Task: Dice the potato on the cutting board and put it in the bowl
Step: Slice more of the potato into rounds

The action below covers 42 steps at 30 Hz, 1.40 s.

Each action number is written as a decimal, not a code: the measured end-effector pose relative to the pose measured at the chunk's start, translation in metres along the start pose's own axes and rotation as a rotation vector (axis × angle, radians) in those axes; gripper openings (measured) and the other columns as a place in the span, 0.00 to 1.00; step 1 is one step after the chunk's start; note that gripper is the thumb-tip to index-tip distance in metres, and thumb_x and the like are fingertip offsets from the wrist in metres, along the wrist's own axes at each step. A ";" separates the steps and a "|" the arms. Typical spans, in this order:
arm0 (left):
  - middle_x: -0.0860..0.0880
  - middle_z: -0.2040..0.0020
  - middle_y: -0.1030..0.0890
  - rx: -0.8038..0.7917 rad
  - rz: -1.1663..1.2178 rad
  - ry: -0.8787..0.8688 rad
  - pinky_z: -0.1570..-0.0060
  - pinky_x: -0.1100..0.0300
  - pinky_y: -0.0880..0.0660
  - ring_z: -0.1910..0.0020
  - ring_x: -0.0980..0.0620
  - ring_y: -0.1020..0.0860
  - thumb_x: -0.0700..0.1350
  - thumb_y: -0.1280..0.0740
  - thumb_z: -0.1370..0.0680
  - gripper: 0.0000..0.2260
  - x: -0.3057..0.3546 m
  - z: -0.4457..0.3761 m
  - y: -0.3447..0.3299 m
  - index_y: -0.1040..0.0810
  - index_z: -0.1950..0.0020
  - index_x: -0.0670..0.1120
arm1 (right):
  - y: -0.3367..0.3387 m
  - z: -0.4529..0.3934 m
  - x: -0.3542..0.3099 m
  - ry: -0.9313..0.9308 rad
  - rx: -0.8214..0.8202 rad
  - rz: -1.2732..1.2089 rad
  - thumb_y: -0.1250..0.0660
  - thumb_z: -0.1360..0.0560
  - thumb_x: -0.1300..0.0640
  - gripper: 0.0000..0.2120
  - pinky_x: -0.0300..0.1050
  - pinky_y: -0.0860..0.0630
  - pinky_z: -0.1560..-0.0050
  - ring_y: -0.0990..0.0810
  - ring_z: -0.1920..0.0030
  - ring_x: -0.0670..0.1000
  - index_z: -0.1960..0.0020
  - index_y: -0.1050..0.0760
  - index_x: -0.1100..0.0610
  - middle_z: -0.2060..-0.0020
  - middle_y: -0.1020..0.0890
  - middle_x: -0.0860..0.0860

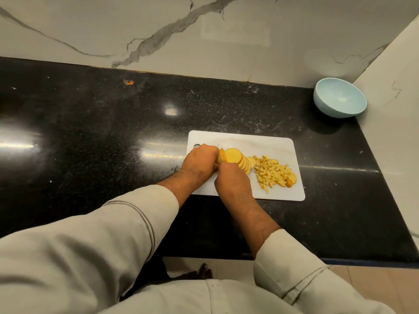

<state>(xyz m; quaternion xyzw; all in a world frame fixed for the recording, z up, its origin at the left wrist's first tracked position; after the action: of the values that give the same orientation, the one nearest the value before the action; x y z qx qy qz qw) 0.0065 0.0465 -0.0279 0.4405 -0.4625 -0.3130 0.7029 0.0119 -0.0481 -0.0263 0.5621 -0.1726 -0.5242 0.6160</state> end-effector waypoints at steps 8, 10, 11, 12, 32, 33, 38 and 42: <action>0.41 0.56 0.20 0.000 0.000 -0.021 0.60 0.56 0.29 0.53 0.42 0.23 0.42 0.31 0.27 0.03 0.003 0.002 -0.001 0.22 0.56 0.43 | -0.016 0.011 0.018 -0.014 0.000 -0.005 0.43 0.22 0.63 0.07 0.47 0.36 0.61 0.24 0.55 0.58 0.58 0.34 0.56 0.53 0.22 0.58; 0.41 0.55 0.20 0.018 -0.026 -0.024 0.59 0.55 0.29 0.52 0.41 0.23 0.40 0.33 0.27 0.04 0.004 0.002 0.000 0.21 0.53 0.42 | -0.015 0.005 0.015 0.006 0.014 -0.019 0.43 0.22 0.63 0.06 0.47 0.35 0.61 0.23 0.53 0.60 0.55 0.30 0.58 0.52 0.22 0.59; 0.41 0.55 0.20 0.015 -0.029 -0.024 0.59 0.55 0.30 0.52 0.41 0.22 0.40 0.33 0.26 0.04 0.004 0.002 0.001 0.21 0.53 0.42 | -0.016 0.004 0.015 0.007 0.024 -0.029 0.44 0.22 0.63 0.06 0.47 0.36 0.60 0.23 0.52 0.60 0.53 0.28 0.60 0.52 0.22 0.59; 0.41 0.55 0.20 0.003 -0.014 -0.017 0.60 0.56 0.30 0.52 0.41 0.22 0.41 0.32 0.27 0.04 0.003 0.001 0.003 0.21 0.53 0.42 | -0.017 0.005 0.017 0.006 0.030 -0.030 0.44 0.22 0.63 0.07 0.47 0.36 0.60 0.23 0.52 0.60 0.51 0.27 0.60 0.51 0.22 0.59; 0.48 0.48 0.20 0.017 0.540 0.051 0.59 0.58 0.23 0.52 0.49 0.21 0.41 0.22 0.33 0.23 -0.030 -0.005 -0.006 0.24 0.41 0.46 | -0.030 0.025 0.051 0.002 0.103 0.179 0.47 0.20 0.61 0.10 0.48 0.33 0.61 0.20 0.52 0.58 0.42 0.31 0.58 0.52 0.21 0.55; 0.49 0.48 0.21 0.006 0.551 0.051 0.65 0.61 0.25 0.53 0.50 0.21 0.42 0.22 0.33 0.23 -0.030 -0.005 -0.006 0.24 0.41 0.47 | -0.028 0.022 0.050 -0.002 0.105 0.188 0.47 0.21 0.61 0.10 0.48 0.33 0.62 0.20 0.53 0.59 0.42 0.31 0.58 0.52 0.21 0.55; 0.51 0.50 0.21 -0.030 0.592 0.057 0.73 0.67 0.31 0.54 0.52 0.21 0.42 0.22 0.33 0.22 -0.040 -0.011 -0.006 0.24 0.41 0.49 | -0.021 0.001 0.043 -0.060 0.124 0.152 0.45 0.21 0.61 0.07 0.48 0.34 0.62 0.21 0.54 0.59 0.49 0.30 0.57 0.54 0.20 0.55; 0.49 0.45 0.21 -0.029 0.570 0.011 0.61 0.56 0.22 0.52 0.49 0.21 0.41 0.23 0.31 0.22 -0.042 -0.009 -0.012 0.25 0.40 0.50 | -0.017 -0.016 0.036 -0.121 0.150 0.088 0.45 0.21 0.61 0.05 0.48 0.34 0.63 0.21 0.57 0.59 0.55 0.33 0.55 0.56 0.21 0.56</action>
<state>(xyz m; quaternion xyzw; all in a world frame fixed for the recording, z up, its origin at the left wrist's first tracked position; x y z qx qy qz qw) -0.0014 0.0805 -0.0561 0.2842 -0.5592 -0.1068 0.7715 0.0312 -0.0670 -0.0595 0.5656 -0.2729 -0.5152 0.5833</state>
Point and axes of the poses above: each hand's wrist, its own z-axis away from the middle knuckle, its own y-axis out of the back of the hand, x = y × z, the point moved 6 cm from there along -z, towards the middle knuckle
